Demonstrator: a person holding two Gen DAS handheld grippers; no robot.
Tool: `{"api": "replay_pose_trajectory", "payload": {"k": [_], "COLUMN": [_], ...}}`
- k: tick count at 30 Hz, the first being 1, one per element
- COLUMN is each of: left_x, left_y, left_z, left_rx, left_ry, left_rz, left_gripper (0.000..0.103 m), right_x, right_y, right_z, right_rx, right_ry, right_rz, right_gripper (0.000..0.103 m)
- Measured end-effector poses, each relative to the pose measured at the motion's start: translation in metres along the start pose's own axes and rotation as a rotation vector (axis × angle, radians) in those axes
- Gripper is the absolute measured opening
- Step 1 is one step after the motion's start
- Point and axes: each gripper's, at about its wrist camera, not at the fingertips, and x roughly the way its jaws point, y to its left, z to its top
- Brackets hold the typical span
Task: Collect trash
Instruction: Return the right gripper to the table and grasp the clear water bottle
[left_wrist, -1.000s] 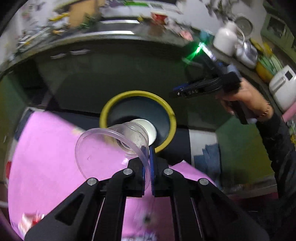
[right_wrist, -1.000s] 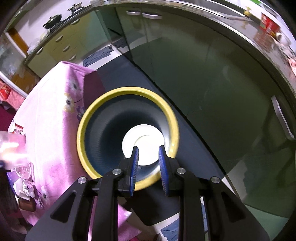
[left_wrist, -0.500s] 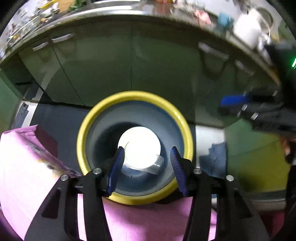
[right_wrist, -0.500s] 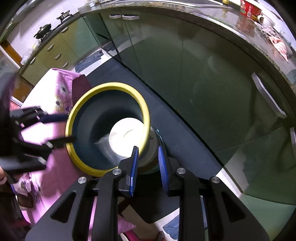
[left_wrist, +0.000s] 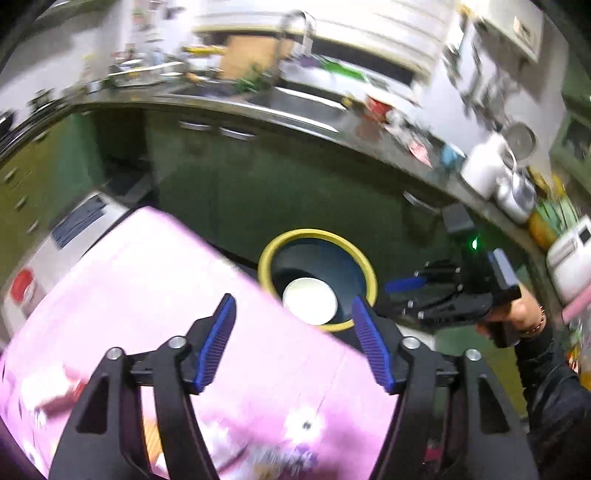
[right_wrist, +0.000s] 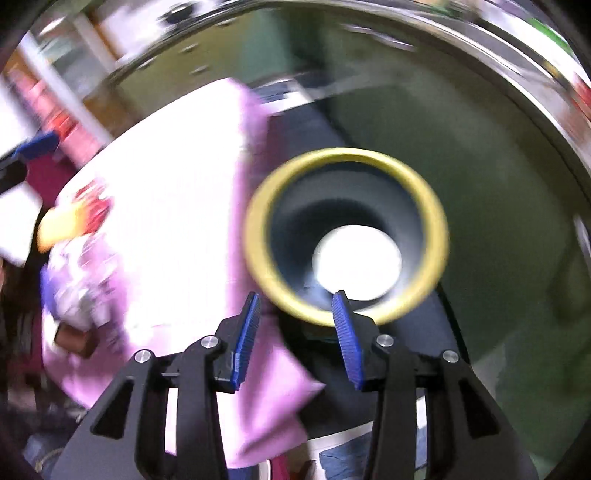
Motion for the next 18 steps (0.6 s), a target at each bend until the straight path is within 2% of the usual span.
{"api": "replay_pose_trajectory", "payload": {"k": [1,5,7,12,14,16,18], "left_x": [-0.020,-0.076,-0.096,-0.130,-0.140,-0.149,-0.157], "left_y": [0.011,0.039,0.048,0.069,0.076,0.079,0.083], "left_z": [-0.012,-0.059,-0.082,-0.137,-0.154,-0.166,-0.178], "left_rx": [-0.035,-0.119,-0.151,-0.262,-0.309,-0.345,-0.372], "left_ry": [-0.026,-0.111,-0.124,-0.145,-0.156,-0.172,-0.190], "left_rz": [0.038,0.147,0.176,0.224,0.233,0.230,0.235], "left_gripper": [0.068,0.076,0.078,0.078,0.078,0.078,0.078], "right_x": [0.003,0.015,0.021,0.031,0.039,0.051,0.064], "right_y": [0.017,0.083,0.114,0.177,0.206,0.224,0.244], "right_z": [0.002,0.006,0.008,0.013,0.025,0.037,0.045], "right_rx": [-0.035,-0.207,-0.279,-0.507,-0.673,-0.786,-0.920], "right_ry": [0.008,0.038,0.061,0.053,0.040,0.065,0.109], "right_rz": [0.031,0.151,0.187,0.172,0.146,0.132,0.132], "right_gripper": [0.047,0.047,0.047,0.047,0.048,0.058,0.060]}}
